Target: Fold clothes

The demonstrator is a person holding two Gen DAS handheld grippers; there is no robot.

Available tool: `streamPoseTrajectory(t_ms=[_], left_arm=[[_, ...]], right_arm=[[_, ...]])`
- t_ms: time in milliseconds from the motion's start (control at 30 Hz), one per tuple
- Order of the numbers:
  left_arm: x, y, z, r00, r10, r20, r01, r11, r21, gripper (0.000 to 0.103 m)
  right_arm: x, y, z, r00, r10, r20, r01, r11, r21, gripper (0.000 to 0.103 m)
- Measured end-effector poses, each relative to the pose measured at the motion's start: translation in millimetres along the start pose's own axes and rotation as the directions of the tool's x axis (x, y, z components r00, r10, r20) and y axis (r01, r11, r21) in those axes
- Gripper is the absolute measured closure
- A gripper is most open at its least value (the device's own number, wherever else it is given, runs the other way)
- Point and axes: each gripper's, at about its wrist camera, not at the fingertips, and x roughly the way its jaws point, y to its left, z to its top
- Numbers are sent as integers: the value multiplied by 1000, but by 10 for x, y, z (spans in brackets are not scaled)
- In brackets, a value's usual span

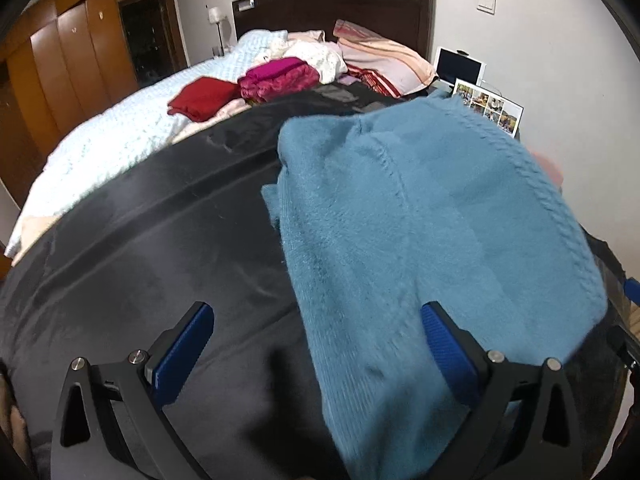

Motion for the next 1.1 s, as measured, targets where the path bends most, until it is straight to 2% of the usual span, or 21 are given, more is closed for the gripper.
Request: streamPoseTrajectory(t_ms=[100,300,567,867,1100], left_arm=[[-217,-57,-50,1000,7,27,-7,1000,8,0],[-536,-194,-158,998,-45,40,45,999,14,0],[-678,-357,-283,998,-48,30,46,998,52,0],[-765,-280,-292,999,-40,35,39,999,11,0],[-898,-291,-310,995,-27,96,24,999,30,0]], right_arm=[[-19,-9,-40,1000,31,-2,-31,998,57,12],[-107,30,-83,999,38,30,-41,994,106,12],[-263,265,-68,996,-19,86,16,999,38,12],[-403,309,-42,988,-65,138,60,997,38,12],[-596,390,71,974,-70,214,60,997,53,12]])
